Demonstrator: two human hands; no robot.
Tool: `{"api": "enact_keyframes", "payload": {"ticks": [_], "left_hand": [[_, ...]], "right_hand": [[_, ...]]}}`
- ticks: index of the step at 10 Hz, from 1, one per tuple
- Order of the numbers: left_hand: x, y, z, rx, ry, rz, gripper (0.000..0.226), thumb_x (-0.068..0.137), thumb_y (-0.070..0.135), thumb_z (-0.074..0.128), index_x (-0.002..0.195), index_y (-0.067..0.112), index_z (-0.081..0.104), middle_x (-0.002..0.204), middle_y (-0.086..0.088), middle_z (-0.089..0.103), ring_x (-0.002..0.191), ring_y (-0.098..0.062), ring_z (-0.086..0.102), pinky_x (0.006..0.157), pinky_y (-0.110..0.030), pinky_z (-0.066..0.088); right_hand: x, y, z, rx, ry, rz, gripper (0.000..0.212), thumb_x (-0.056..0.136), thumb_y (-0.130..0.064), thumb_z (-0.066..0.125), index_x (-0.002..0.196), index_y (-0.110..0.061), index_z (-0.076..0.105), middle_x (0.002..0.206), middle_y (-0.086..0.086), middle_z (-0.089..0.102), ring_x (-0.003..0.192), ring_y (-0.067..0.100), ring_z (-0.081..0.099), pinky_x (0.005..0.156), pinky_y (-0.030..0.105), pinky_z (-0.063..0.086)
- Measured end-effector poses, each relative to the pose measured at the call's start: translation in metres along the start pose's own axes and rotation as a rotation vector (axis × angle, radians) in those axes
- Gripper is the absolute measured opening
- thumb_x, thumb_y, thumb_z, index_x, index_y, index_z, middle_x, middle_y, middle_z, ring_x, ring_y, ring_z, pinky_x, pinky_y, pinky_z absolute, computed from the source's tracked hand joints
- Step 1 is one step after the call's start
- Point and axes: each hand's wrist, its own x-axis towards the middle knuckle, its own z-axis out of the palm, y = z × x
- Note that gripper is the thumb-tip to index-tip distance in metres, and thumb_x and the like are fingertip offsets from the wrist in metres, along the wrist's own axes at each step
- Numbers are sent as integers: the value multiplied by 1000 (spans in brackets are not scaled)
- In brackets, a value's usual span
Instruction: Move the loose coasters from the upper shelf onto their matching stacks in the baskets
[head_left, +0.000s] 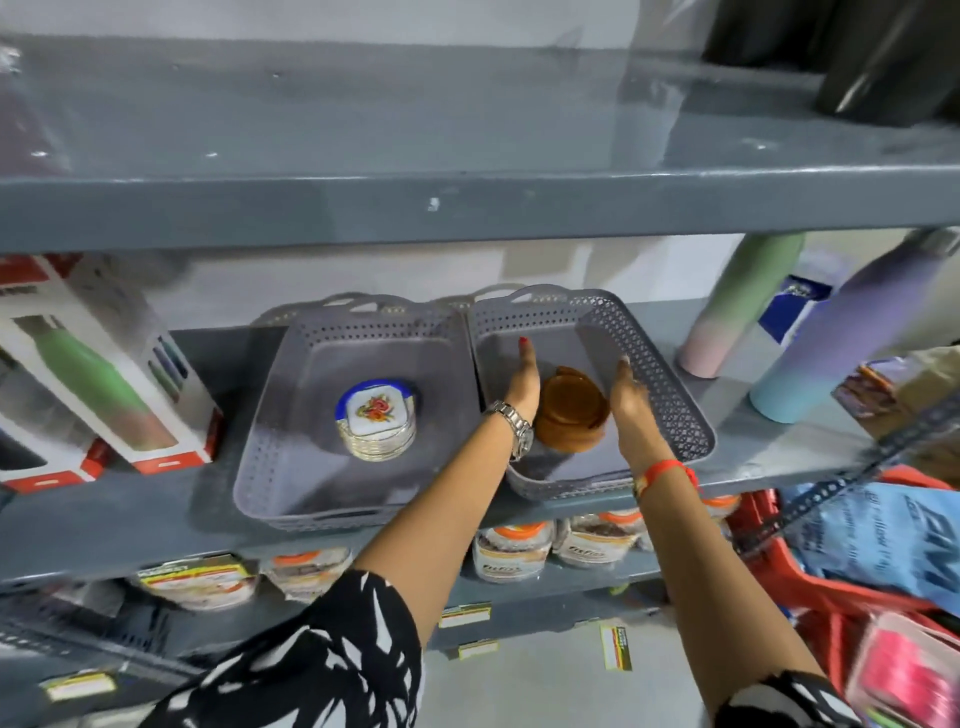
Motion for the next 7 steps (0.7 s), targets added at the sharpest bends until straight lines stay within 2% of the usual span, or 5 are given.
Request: {"api": "enact_keyframes", "payload": {"ticks": [2,3,4,5,7], "left_hand": [[7,-17,12,-5,69,-133,87,83,75,19,141,11,33,143,-14,40,129,-33,39,110,-48,30],[1,-15,11,-67,71,-160,84,83,74,21,136,11,39,135,-16,47,124,-35,44,106,-50,33],[-1,-16,7,-93,68,-129,85,85,72,20,139,9,35,140,-15,42,129,-32,39,106,-46,31],[-8,-17,4,-44,65,-99,80,89,66,17,142,9,29,146,-15,34,134,-30,32,109,-42,26],[-23,-27,0,367,71,153,66,95,55,17,149,18,9,156,-3,3,144,-22,3,117,-43,4]], "right_hand": [[4,5,-5,277,-114,191,62,98,-54,26,138,-10,41,132,15,51,110,29,53,97,44,43],[-1,7,-5,280,-100,171,53,101,-48,27,127,-8,47,94,10,54,77,20,50,95,46,45],[0,10,-4,295,-93,155,57,102,-46,27,132,-2,45,94,10,57,78,19,50,102,48,42],[-7,5,-6,249,-90,146,59,102,-46,26,137,-1,41,136,19,49,115,33,50,105,47,39],[-30,12,-21,56,148,-288,63,97,-46,34,138,1,38,142,24,44,131,37,41,111,41,32]]}}
